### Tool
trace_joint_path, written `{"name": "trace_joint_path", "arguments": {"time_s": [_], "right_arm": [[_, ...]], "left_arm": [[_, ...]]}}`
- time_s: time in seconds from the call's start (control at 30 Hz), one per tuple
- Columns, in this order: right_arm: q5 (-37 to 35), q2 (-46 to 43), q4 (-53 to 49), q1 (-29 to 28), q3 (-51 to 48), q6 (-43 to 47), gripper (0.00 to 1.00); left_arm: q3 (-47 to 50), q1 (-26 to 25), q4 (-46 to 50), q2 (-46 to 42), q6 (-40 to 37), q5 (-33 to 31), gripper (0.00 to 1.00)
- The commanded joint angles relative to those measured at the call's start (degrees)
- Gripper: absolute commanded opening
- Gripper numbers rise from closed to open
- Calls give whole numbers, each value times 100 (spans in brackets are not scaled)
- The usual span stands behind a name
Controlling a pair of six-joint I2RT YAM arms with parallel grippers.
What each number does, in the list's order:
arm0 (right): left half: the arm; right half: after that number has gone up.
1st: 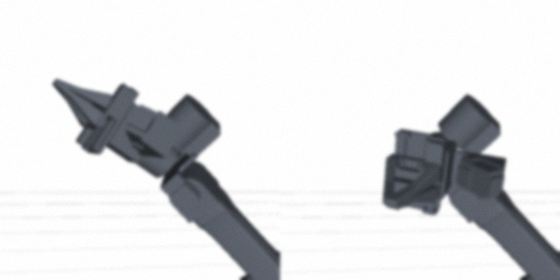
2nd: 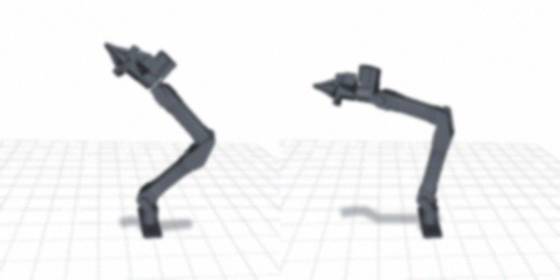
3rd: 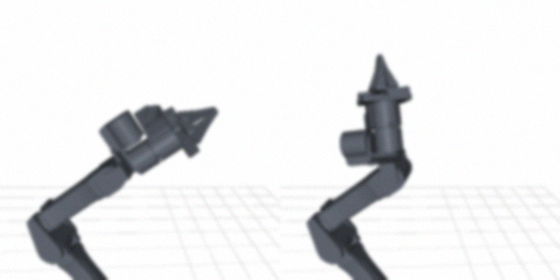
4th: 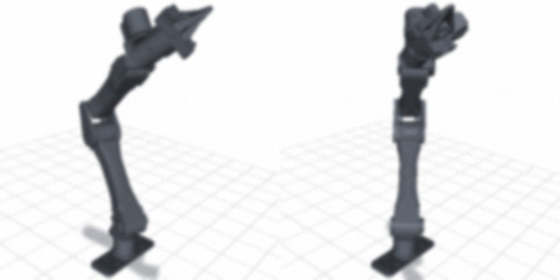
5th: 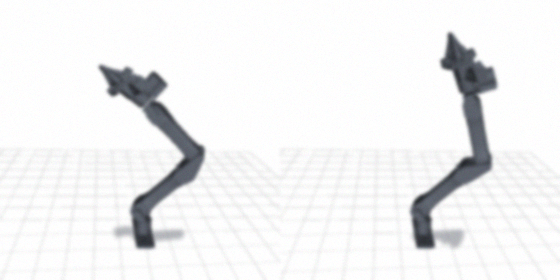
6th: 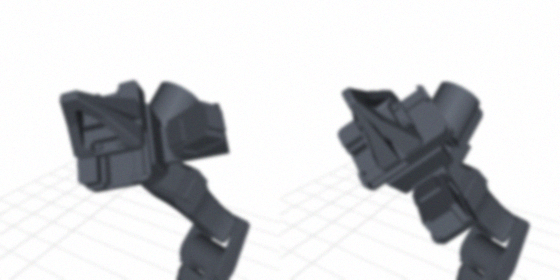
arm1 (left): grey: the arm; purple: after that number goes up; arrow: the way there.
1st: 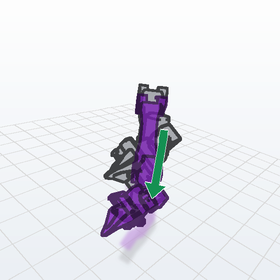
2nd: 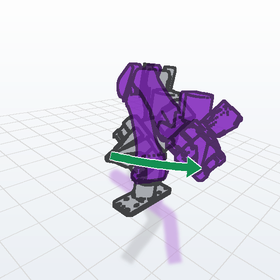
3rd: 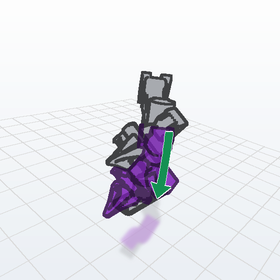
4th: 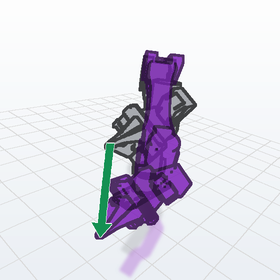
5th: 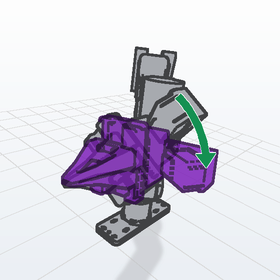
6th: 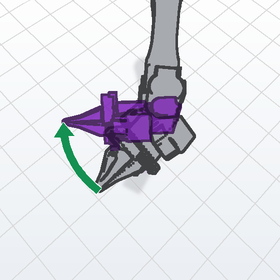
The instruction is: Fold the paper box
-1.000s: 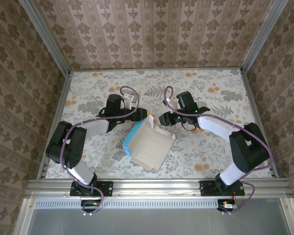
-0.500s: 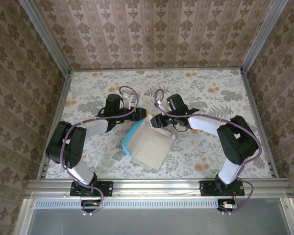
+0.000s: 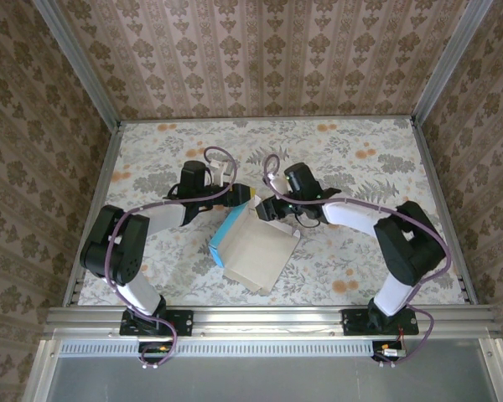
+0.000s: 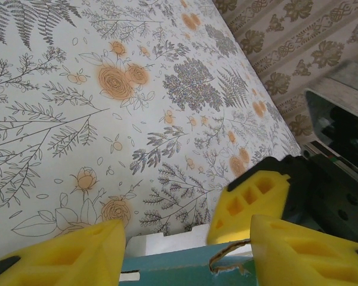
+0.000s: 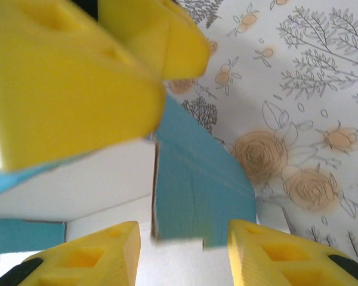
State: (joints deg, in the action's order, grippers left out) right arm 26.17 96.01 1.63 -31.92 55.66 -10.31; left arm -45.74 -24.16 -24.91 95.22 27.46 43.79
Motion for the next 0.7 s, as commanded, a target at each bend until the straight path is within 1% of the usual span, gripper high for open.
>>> {"name": "trace_joint_path", "arguments": {"time_s": [0.0,0.2,0.37,0.67], "right_arm": [[-197,-475,-69,73,-267,-22,45],[-113,-632,110,506,-611,-149,45],[-220,-400,170,512,-426,-120,43],[-314,297,308,490,30,-251,42]], "left_arm": [[90,52,110,115,23,34,56],[100,52,263,28,-188,6,57],[143,57,304,-42,-285,-48,58],[166,39,346,-200,-291,-124,57]]}}
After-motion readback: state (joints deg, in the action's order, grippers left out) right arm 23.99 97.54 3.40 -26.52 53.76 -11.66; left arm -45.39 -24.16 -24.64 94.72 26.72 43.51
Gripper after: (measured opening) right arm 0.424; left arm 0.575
